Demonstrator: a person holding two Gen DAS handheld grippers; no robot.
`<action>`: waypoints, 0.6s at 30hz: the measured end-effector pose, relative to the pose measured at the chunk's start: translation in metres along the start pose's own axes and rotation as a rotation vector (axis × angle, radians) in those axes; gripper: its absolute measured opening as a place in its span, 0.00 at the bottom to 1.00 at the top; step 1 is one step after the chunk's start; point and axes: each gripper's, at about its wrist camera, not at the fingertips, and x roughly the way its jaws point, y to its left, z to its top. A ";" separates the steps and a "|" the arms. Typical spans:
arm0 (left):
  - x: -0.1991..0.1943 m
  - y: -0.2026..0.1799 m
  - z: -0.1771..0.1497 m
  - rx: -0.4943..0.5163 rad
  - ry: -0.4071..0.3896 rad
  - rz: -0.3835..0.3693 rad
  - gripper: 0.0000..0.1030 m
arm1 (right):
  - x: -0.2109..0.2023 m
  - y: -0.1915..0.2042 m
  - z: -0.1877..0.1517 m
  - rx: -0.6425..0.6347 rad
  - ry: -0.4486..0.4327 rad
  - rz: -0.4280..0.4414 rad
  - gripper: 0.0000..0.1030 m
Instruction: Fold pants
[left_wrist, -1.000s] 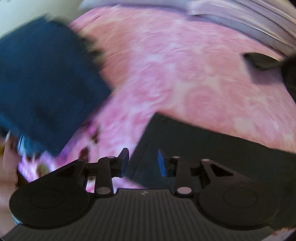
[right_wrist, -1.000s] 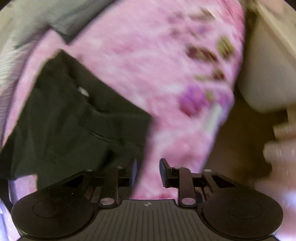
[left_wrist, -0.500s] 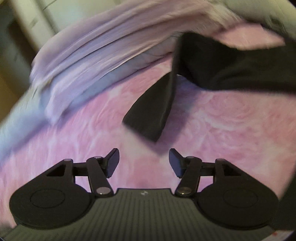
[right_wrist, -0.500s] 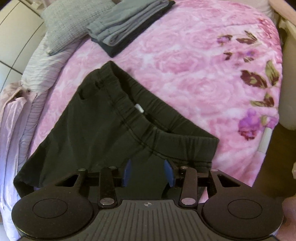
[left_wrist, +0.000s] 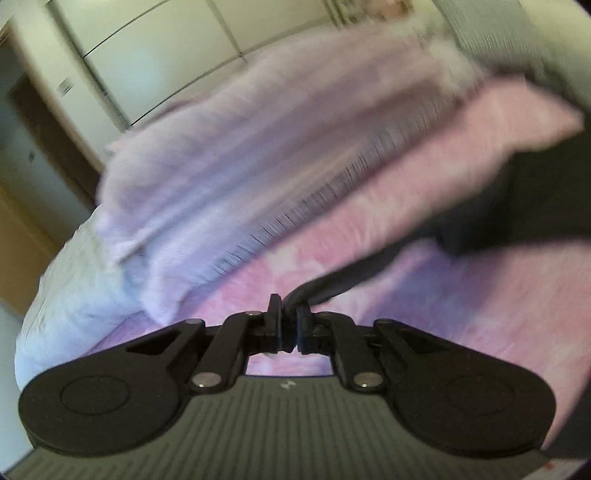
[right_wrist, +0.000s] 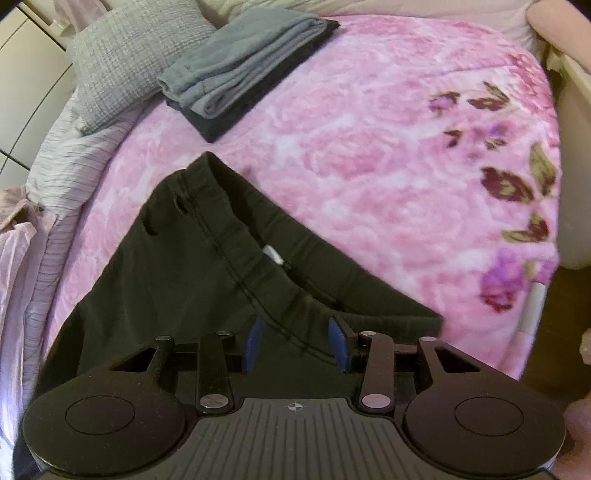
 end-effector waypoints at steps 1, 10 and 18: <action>-0.017 0.016 0.013 -0.041 0.015 -0.014 0.07 | 0.003 0.005 0.000 -0.004 0.007 0.009 0.37; -0.080 0.119 0.086 -0.478 0.329 -0.170 0.07 | 0.012 0.056 0.002 -0.186 -0.017 0.047 0.37; 0.104 0.147 0.045 -0.667 0.433 0.001 0.35 | 0.036 0.078 -0.012 -0.195 0.058 0.093 0.37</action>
